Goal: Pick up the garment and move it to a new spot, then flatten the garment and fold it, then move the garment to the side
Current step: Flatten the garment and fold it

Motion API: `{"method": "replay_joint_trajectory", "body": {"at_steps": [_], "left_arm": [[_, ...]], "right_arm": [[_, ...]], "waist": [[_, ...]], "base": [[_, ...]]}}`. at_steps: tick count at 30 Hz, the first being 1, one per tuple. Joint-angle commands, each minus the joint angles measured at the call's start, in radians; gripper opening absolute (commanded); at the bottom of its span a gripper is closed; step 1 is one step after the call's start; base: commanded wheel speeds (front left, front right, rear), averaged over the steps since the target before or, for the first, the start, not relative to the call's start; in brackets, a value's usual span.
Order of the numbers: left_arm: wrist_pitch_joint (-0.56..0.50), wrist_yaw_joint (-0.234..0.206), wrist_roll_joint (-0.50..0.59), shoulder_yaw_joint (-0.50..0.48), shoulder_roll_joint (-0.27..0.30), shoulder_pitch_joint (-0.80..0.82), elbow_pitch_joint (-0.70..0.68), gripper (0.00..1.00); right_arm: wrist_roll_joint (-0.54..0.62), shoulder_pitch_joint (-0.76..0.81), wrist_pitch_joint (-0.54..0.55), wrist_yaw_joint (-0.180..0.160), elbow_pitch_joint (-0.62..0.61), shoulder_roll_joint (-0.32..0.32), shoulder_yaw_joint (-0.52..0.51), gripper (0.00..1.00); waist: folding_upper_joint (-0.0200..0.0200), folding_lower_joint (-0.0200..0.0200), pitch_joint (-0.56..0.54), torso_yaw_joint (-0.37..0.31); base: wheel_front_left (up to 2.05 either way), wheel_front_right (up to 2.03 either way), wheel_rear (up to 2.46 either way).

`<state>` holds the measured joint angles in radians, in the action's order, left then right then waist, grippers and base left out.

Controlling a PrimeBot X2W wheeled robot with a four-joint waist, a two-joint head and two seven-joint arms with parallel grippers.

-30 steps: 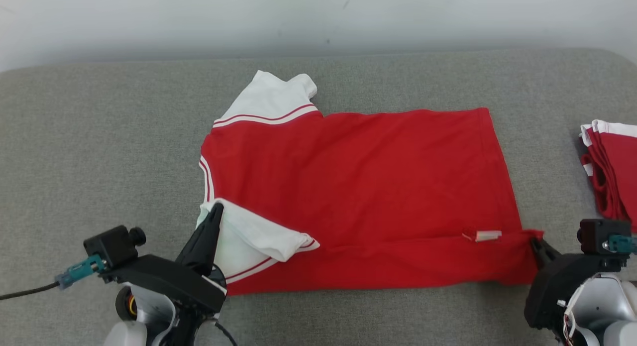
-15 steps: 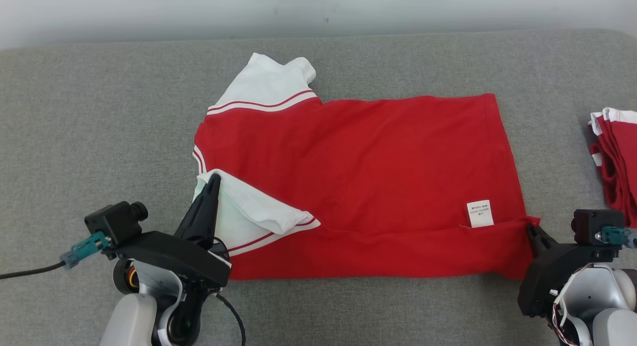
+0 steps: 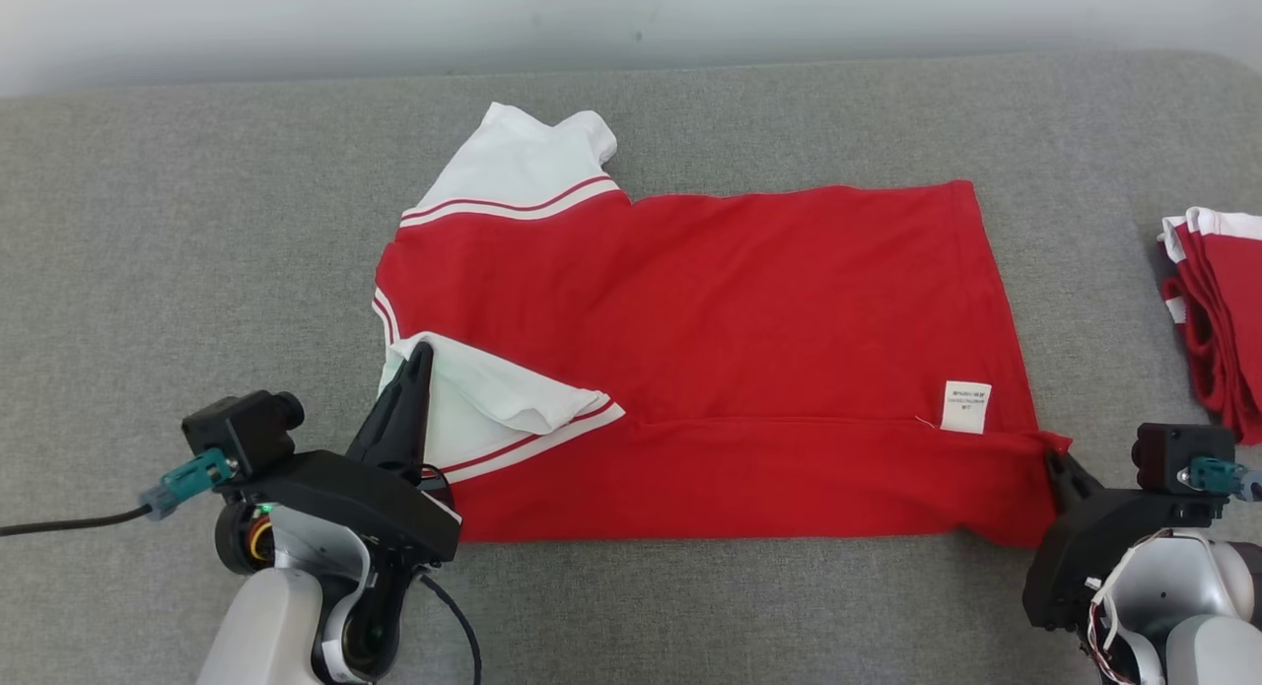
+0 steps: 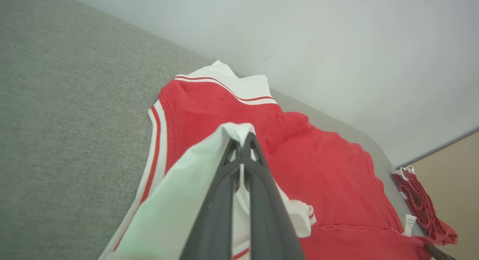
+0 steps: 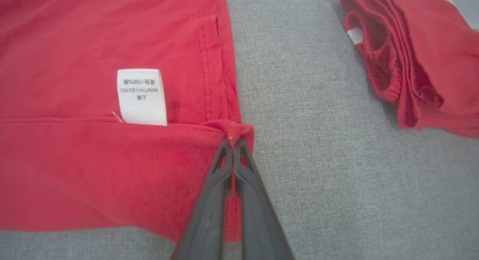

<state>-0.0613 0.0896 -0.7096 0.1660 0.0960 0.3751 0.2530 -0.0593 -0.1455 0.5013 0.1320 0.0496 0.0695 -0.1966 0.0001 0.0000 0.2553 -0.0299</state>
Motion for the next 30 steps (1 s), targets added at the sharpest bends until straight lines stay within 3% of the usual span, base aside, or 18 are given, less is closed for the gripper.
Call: {"method": "replay_joint_trajectory", "body": {"at_steps": [1,2,3,10,20,30], "left_arm": [[0.016,-0.01,0.027,0.005,0.01,0.021,0.011,1.0],[0.025,-0.018,0.03,0.001,0.009,0.021,0.016,1.0],[0.03,-0.027,0.038,0.0,0.009,0.02,0.022,1.0],[0.053,-0.083,0.119,0.018,0.051,-0.041,0.049,1.0],[-0.037,-0.146,0.18,0.071,0.112,-0.197,-0.014,1.0],[-0.076,-0.194,0.229,0.111,0.117,-0.198,0.02,1.0]], "right_arm": [[0.0,-0.018,-0.012,-0.002,0.004,-0.005,-0.005,0.0],[-0.009,-0.022,-0.013,-0.002,0.009,-0.008,-0.007,0.39],[-0.008,-0.026,-0.027,-0.002,0.009,-0.009,-0.009,1.0],[-0.012,-0.028,-0.085,-0.002,0.001,-0.016,-0.033,1.0],[-0.024,0.104,0.105,-0.003,-0.108,-0.019,-0.099,1.0],[-0.042,0.078,0.131,-0.003,-0.06,-0.02,-0.058,1.0]], "waist": [[-0.0001,0.0,0.0,0.001],[-0.0001,0.0,0.0,0.001],[-0.0001,0.0,0.0,0.002],[-0.0001,0.0,-0.01,0.008],[-0.0001,0.0,-0.051,0.017],[-0.0001,0.0,-0.05,0.004]], "base": [[0.0,0.0,0.0],[0.0,0.0,0.0],[0.0,0.0,0.0],[0.0,0.0,0.0],[0.0,0.0,0.0],[0.0,0.0,0.0]]}}
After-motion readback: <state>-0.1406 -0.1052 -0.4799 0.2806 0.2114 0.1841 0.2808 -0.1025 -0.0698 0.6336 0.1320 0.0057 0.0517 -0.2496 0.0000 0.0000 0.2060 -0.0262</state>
